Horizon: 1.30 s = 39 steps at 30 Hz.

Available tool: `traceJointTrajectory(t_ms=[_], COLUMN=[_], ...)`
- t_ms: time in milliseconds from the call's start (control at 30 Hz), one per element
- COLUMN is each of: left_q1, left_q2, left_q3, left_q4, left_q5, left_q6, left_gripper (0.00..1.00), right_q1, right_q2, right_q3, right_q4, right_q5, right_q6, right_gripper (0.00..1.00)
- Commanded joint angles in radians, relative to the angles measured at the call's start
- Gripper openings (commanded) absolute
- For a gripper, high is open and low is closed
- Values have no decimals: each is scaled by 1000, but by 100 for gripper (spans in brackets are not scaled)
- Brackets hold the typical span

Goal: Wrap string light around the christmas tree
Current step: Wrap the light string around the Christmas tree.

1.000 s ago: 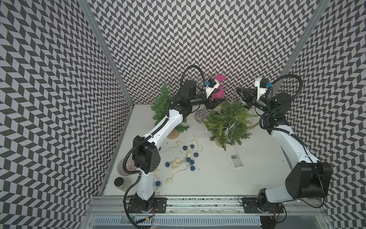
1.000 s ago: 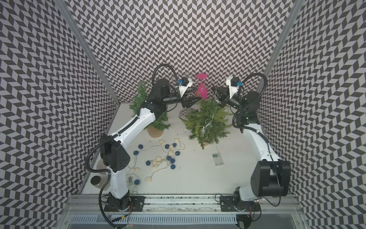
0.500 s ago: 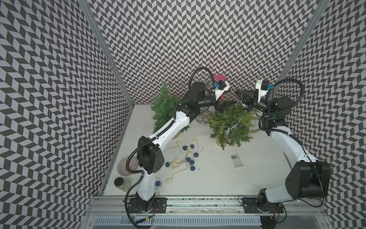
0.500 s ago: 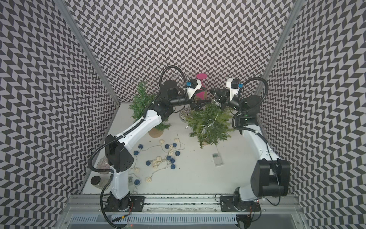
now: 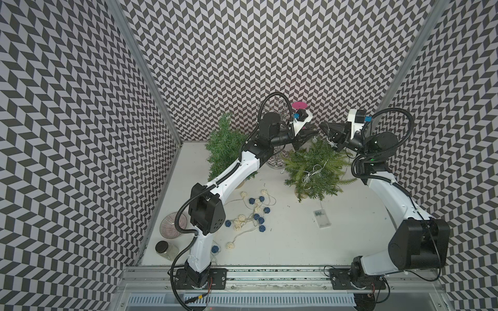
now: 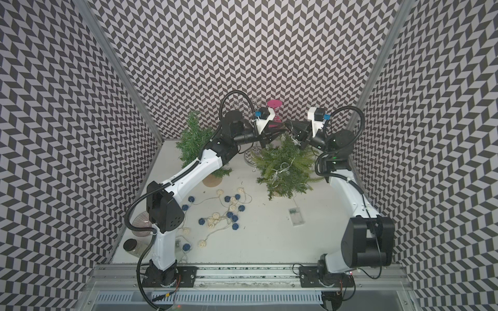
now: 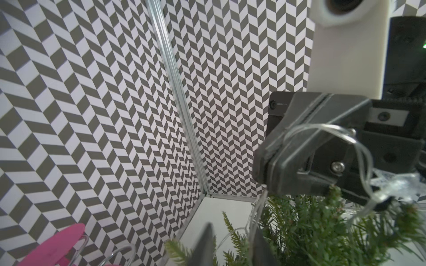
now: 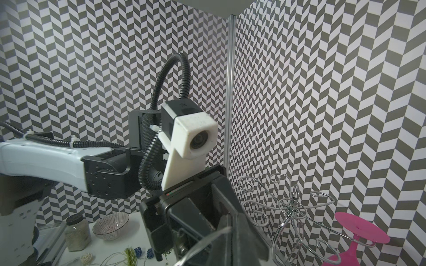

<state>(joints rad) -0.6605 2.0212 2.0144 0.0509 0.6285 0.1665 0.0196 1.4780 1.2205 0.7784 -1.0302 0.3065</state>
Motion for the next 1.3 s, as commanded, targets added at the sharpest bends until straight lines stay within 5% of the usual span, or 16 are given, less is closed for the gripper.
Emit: traceJointTrajectory(t_ms=[0, 333, 600, 767, 1000, 1267], left_q1=[-2, 0, -2, -16, -36, -45], left_q2=[-1, -61, -76, -80, -85, -118], left_q3=[34, -14, -1, 19, 27, -11], left_q4=[-12, -4, -83, -129, -170, -172], left_q5=[-24, -110, -171, -220, -287, -314], left_q6=[-1, -13, 25, 45, 68, 72], left_gripper=[0, 0, 0, 0, 0, 0], right_q1=[8, 4, 9, 15, 52, 160], right_q2=[-16, -52, -174, -212, -310, -318], right_q3=[-8, -1, 13, 82, 103, 130], right_q4=[44, -96, -400, -625, -783, -976], right_q5=[-30, 40, 368, 465, 432, 709], right_q6=[-18, -119, -277, -290, -202, -279], right_gripper=[1, 19, 35, 41, 71, 68])
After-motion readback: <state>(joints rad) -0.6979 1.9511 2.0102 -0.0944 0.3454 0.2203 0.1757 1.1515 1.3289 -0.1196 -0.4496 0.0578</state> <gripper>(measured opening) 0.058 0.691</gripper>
